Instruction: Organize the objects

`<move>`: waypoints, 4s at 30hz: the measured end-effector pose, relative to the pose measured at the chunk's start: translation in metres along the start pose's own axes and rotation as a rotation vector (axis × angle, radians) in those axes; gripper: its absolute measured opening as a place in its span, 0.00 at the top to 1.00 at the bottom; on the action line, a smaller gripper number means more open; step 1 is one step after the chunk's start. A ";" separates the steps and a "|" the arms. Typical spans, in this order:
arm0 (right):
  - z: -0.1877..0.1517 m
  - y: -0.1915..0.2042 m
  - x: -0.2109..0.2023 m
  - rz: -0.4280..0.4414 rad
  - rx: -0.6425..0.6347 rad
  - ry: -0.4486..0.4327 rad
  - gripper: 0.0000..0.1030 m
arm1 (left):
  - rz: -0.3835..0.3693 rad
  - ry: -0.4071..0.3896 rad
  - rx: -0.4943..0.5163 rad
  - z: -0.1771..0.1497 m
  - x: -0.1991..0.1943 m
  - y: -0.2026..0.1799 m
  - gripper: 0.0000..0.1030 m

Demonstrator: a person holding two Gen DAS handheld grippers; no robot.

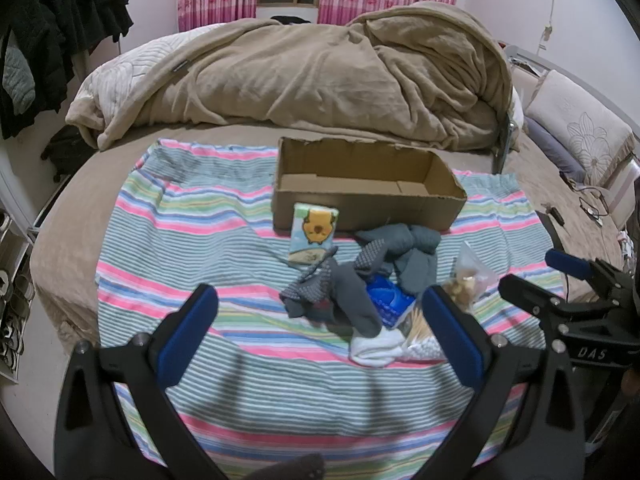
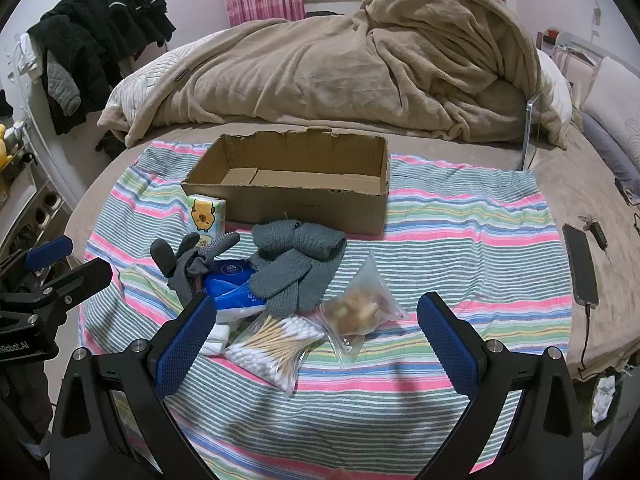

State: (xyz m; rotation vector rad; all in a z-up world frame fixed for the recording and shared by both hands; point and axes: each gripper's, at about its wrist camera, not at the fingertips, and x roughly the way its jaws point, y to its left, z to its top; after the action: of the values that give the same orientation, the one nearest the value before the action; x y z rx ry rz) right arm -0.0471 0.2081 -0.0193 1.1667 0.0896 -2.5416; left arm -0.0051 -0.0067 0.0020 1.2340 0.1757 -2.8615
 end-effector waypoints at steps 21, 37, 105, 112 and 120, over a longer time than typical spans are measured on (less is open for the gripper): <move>0.000 -0.001 0.000 0.003 0.003 0.002 0.01 | -0.004 0.006 0.000 0.002 0.001 -0.002 0.01; 0.000 -0.002 0.000 0.005 0.006 0.002 0.01 | -0.004 0.005 0.000 0.002 0.001 -0.002 0.01; -0.019 -0.065 0.117 0.062 0.127 0.273 0.36 | -0.193 0.215 -0.066 -0.009 0.136 0.017 0.23; -0.022 -0.063 0.111 0.077 0.113 0.259 0.46 | -0.241 0.178 -0.072 -0.008 0.128 0.020 0.46; -0.022 -0.066 0.091 0.077 0.128 0.213 0.48 | -0.263 0.141 -0.064 -0.002 0.119 0.017 0.61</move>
State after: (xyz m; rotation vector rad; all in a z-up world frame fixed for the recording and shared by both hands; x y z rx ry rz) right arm -0.1085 0.2493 -0.1076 1.4586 -0.0672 -2.3787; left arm -0.0845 -0.0200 -0.0875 1.5036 0.4615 -2.9514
